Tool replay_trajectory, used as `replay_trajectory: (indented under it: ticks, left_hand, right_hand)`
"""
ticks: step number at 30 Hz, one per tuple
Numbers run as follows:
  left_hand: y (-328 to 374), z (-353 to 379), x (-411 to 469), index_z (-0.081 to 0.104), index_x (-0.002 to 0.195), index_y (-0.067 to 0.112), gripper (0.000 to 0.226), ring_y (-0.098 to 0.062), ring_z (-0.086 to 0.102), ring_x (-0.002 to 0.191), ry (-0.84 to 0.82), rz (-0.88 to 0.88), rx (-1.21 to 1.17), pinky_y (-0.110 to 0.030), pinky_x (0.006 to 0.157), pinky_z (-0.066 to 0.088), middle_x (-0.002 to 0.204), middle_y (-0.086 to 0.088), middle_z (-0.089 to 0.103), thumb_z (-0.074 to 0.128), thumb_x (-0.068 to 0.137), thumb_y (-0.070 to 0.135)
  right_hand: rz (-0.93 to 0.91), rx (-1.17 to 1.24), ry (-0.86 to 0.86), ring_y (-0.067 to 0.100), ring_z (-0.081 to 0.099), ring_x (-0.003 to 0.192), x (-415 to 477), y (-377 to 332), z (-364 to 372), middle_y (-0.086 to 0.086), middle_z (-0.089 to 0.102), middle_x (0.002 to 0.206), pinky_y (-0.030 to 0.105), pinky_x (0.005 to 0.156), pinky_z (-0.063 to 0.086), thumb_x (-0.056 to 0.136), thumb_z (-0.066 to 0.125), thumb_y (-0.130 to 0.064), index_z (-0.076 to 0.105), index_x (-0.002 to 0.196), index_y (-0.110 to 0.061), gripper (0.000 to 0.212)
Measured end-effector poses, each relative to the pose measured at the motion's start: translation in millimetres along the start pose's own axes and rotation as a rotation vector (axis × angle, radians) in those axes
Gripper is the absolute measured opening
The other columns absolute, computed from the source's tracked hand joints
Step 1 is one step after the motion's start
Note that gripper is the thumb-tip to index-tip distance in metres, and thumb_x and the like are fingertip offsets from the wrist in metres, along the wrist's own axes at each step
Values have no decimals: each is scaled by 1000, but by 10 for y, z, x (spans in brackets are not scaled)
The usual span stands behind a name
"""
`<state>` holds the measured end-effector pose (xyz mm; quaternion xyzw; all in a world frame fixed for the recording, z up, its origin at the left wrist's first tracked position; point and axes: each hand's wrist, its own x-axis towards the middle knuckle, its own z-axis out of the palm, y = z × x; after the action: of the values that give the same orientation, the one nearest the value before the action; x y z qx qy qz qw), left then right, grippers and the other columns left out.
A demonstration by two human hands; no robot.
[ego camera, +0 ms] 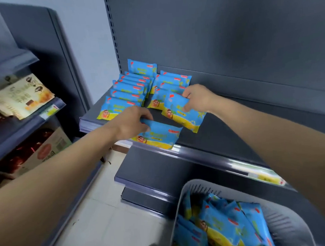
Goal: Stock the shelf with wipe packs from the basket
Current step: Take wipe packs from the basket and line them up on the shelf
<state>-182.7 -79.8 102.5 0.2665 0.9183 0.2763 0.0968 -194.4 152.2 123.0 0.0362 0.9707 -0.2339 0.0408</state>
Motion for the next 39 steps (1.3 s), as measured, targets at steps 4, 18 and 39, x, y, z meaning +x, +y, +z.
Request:
replay_trajectory:
  ticks: [4,18,39]
  left_hand:
    - [-269,-195,197,66,89,20,21,5,51,59,-1,-46,-145,-2,54,37,73,15,58,70,76,4]
    - [-438,-261,1015,69,96,14,28,3,51,63,7,-2,-194,0,54,38,73,17,56,76,71,5]
    - [-242,117,1392,40,132,13,57,-30,39,118,117,175,608,-41,97,29,130,-10,43,60,85,37]
  right_hand:
    - [-13,-19,-12,28,57,106,441,-89,187,13,61,115,32,86,47,73,75,-8,61,109,-1,39]
    - [-50,-166,23,26,52,116,1228,-93,199,9,56,125,38,94,45,83,65,-11,56,120,-12,38]
    - [-110,-50,293,22,57,109,240,-70,-84,7,60,120,41,95,45,91,54,-16,57,122,-12,32]
